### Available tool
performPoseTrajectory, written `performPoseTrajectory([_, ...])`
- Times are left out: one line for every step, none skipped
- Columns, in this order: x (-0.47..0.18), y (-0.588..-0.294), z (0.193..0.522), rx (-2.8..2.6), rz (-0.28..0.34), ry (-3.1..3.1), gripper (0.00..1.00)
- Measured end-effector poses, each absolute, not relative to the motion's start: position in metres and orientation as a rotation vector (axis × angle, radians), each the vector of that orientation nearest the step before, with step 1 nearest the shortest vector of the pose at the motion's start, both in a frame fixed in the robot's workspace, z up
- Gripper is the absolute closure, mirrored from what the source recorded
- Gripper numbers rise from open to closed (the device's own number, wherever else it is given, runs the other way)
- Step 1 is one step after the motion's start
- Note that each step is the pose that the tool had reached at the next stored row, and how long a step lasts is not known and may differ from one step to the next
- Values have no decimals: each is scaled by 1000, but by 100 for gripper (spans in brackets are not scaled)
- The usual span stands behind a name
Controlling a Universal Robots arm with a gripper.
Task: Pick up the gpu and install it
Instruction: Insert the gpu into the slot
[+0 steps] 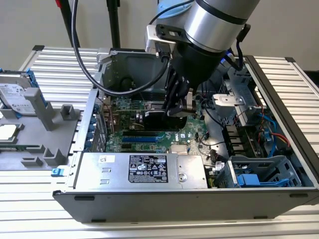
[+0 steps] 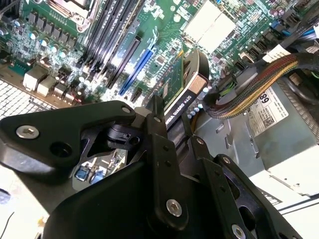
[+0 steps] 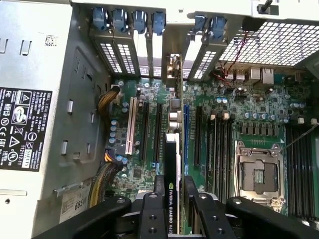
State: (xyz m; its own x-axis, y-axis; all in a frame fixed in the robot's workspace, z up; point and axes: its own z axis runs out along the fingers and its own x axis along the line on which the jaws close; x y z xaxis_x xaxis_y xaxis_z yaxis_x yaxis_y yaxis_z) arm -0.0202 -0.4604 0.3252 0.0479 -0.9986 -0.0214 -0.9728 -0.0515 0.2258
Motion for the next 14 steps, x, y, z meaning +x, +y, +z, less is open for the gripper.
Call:
performPoseTrajectory([-20,-460,325,2160,-258,-2054,100])
performPoseTrajectory([-20,-460,325,2160,-258,-2054,100])
performPoseTrajectory([-20,-460,324,2160,-258,-2054,100])
performPoseTrajectory([-20,-460,324,2160,-258,-2054,100])
performPoseTrajectory([-20,-460,324,2160,-258,-2054,100])
performPoseTrajectory([-20,-460,324,2160,-258,-2054,100])
performPoseTrajectory([-20,-460,323,2160,-258,-2054,100])
performPoseTrajectory([-20,-460,323,2160,-258,-2054,100])
performPoseTrajectory([-20,-460,323,2160,-258,-2054,100])
performPoseTrajectory([-20,-460,323,2160,-258,-2054,100])
performPoseTrajectory([-20,-460,323,2160,-258,-2054,100])
performPoseTrajectory([-20,-460,322,2160,-258,-2054,100])
performPoseTrajectory([-20,-460,322,2160,-258,-2054,100])
performPoseTrajectory([-20,-460,322,2160,-258,-2054,100])
